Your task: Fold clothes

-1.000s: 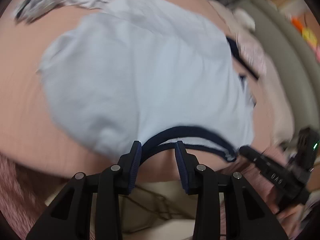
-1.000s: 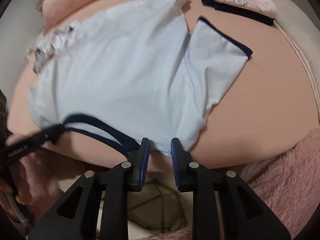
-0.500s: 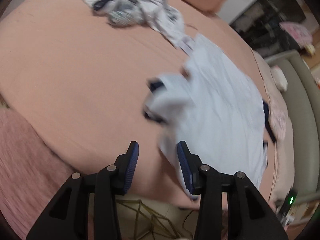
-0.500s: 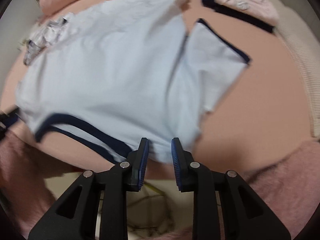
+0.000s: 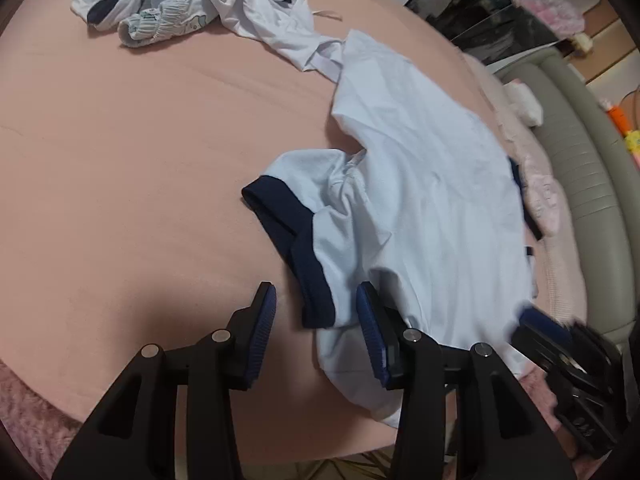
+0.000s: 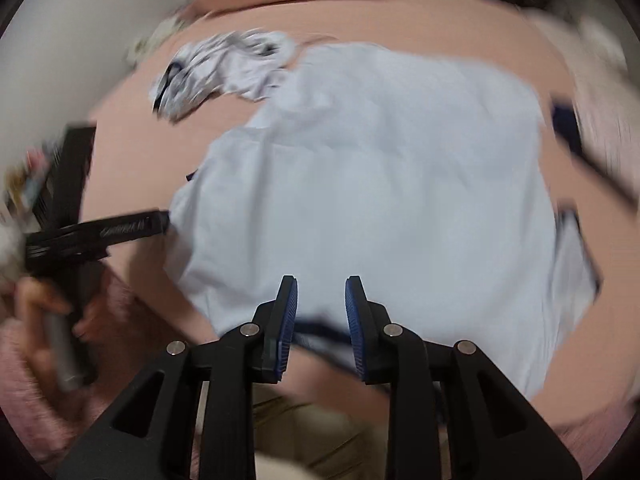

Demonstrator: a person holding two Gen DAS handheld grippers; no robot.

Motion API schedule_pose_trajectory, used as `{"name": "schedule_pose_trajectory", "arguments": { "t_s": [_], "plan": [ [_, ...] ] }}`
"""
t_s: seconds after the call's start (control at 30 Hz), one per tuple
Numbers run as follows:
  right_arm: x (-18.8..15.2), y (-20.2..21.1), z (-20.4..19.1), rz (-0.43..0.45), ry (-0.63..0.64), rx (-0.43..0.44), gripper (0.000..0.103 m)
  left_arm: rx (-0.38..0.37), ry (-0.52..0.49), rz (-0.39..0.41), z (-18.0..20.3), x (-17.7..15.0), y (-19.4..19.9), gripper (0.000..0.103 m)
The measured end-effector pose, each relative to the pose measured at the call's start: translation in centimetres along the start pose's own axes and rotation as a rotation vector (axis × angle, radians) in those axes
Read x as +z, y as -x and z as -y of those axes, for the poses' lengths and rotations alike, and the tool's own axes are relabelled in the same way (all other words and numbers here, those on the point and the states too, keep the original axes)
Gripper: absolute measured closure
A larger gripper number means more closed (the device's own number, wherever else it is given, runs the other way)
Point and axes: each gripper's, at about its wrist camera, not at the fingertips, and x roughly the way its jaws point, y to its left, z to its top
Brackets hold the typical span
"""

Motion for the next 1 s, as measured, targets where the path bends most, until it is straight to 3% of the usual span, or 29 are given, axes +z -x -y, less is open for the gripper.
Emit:
{"name": "schedule_pose_trajectory", "arguments": {
  "t_s": [0.1, 0.33, 0.43, 0.47, 0.5, 0.57, 0.8, 0.93, 0.97, 1.0],
  "plan": [
    [0.6, -2.0, -0.5, -0.034, 0.023, -0.063, 0.078, -0.078, 0.053, -0.002, -1.2, 0.6, -0.1, 0.059],
    [2.1, -6.6, -1.7, -0.112, 0.078, -0.211, 0.081, -0.099, 0.054, 0.005, -1.4, 1.2, -0.1, 0.059],
    [1.9, -6.7, -0.4, -0.113, 0.034, -0.195, 0.083, -0.108, 0.054, 0.008, -1.5, 1.5, -0.1, 0.062],
    [1.8, -6.7, 0.1, -0.113, 0.018, -0.189, 0.083, -0.111, 0.055, 0.009, -1.5, 1.5, -0.1, 0.091],
    [1.7, -6.7, 0.5, -0.113, 0.002, -0.182, 0.083, -0.114, 0.055, 0.01, -1.6, 1.6, -0.1, 0.099],
    [1.8, -6.7, -0.3, -0.099, 0.02, -0.213, 0.081, -0.075, 0.046, 0.025, -1.6, 2.5, 0.4, 0.1],
    [2.8, -3.6, -2.1, 0.007, 0.033, -0.096, 0.08, 0.106, 0.004, 0.092, -1.9, 6.1, 2.9, 0.099],
    [3.2, -5.6, -3.3, -0.048, 0.077, -0.091, 0.079, 0.19, -0.002, 0.126, -2.3, 7.6, 4.1, 0.098],
    [3.2, -6.6, -3.5, -0.076, 0.088, -0.104, 0.079, 0.179, 0.026, 0.13, -2.8, 7.0, 4.0, 0.095],
    [2.9, -7.4, -3.1, -0.097, 0.082, -0.141, 0.079, 0.185, 0.051, 0.143, -3.4, 6.3, 4.2, 0.086]
  ]
}}
